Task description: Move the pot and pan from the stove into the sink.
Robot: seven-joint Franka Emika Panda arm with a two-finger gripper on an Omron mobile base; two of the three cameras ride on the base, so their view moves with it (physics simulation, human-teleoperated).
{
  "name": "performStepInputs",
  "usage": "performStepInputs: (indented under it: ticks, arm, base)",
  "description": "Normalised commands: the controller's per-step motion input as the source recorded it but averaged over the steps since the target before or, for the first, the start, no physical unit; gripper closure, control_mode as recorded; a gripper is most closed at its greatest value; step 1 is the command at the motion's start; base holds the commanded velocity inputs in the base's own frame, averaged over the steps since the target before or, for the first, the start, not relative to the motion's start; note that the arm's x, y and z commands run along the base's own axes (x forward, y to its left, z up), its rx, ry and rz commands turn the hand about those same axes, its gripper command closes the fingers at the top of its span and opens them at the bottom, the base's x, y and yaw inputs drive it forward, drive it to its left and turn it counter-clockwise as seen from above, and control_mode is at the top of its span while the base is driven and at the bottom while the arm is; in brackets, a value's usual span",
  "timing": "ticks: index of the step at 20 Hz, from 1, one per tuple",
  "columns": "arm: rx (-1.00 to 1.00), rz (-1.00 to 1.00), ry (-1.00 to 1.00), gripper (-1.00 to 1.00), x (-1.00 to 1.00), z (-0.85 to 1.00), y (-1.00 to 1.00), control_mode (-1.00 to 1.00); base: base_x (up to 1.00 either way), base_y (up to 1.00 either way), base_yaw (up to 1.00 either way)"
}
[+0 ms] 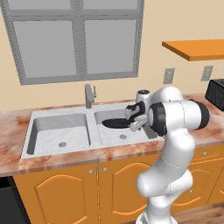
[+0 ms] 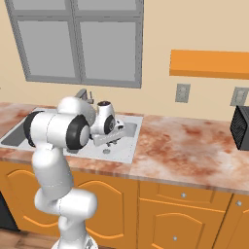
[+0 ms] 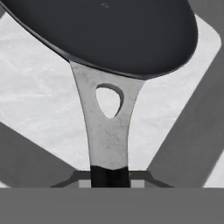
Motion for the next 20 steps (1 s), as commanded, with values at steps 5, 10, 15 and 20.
performStepInputs:
  ticks: [5, 10, 15, 20]
  arm:
    - [-0.01, 0.00, 0.04, 1.00, 0.44, -0.45, 0.00, -1.00]
    - [0.00, 0.00, 0.02, 1.00, 0.54, -0.35, 0.00, -1.00]
    - [-0.01, 0.00, 0.02, 1.00, 0.45, -0.42, 0.00, -1.00]
    - [0.00, 0.00, 0.00, -1.00, 0.03, -0.02, 0.00, -1.00]
  base:
    - [0.00, 0.00, 0.00]
    - [0.00, 0.00, 0.00]
    - [0.00, 0.00, 0.00]
    - [0.00, 0.00, 0.00]
